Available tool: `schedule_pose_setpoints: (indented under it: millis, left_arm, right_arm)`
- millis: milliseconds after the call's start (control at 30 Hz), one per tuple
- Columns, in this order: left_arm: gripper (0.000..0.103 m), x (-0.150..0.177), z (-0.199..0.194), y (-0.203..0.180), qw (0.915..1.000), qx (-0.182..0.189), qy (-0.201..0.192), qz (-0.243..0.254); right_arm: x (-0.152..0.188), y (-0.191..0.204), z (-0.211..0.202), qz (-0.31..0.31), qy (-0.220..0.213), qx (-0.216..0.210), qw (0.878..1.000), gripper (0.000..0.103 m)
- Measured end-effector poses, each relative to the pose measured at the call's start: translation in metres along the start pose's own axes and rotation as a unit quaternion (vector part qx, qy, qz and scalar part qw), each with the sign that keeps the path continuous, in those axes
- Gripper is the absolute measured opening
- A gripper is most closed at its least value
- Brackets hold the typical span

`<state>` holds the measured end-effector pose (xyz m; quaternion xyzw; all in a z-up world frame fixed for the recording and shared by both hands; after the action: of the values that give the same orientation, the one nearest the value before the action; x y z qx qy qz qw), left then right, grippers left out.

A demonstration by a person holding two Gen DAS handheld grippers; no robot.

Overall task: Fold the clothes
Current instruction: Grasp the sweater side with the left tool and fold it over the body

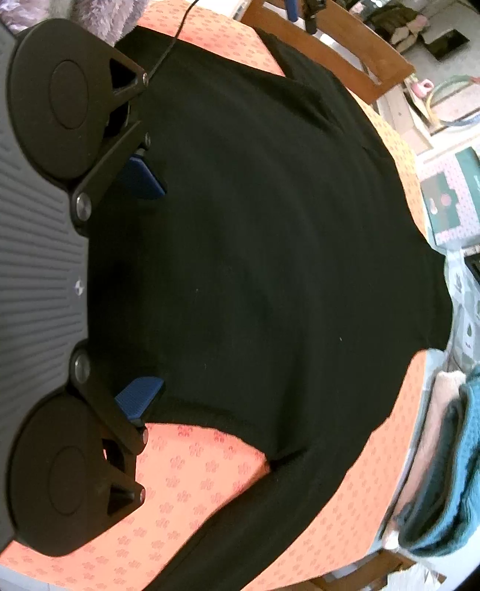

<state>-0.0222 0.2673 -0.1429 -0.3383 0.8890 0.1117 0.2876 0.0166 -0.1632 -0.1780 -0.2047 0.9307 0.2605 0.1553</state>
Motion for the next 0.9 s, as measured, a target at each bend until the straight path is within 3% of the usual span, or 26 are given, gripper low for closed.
schedule_pose_setpoints:
  millis: [300,533,600,700,900]
  left_arm:
    - [0.058,0.052,-0.021,-0.028,0.9961,0.053,0.025,0.066]
    - [0.058,0.092,-0.038,-0.019,0.99,0.075,0.05,0.109]
    - [0.058,0.105,-0.043,-0.013,0.9881,0.081,0.058,0.117]
    - [0.058,0.124,-0.048,-0.006,0.9846,0.09,0.074,0.131]
    - [0.058,0.157,-0.06,0.008,0.978,0.098,0.088,0.162]
  right_arm:
    - [0.023,-0.011,-0.043,0.009,-0.057,0.034,0.998,0.103]
    - [0.073,-0.024,-0.071,0.042,-0.08,0.056,0.994,0.102]
    - [0.09,-0.027,-0.076,0.054,-0.083,0.06,0.993,0.099]
    - [0.117,-0.029,-0.081,0.067,-0.078,0.063,0.993,0.084]
    - [0.162,-0.023,-0.083,0.073,-0.058,0.062,0.994,0.071]
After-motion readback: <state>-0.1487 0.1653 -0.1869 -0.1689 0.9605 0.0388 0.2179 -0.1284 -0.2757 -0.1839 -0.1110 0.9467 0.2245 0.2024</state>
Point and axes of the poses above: each gripper's, at about its wrist camera, not at the fingertips, and z roughly the way its jaws point, y to its left, x to its underside, the point moved 7 cm from there along z, roughly the way its jaws point, and after that the axes turned 15 degrees about -x, right-handed, at the moved point
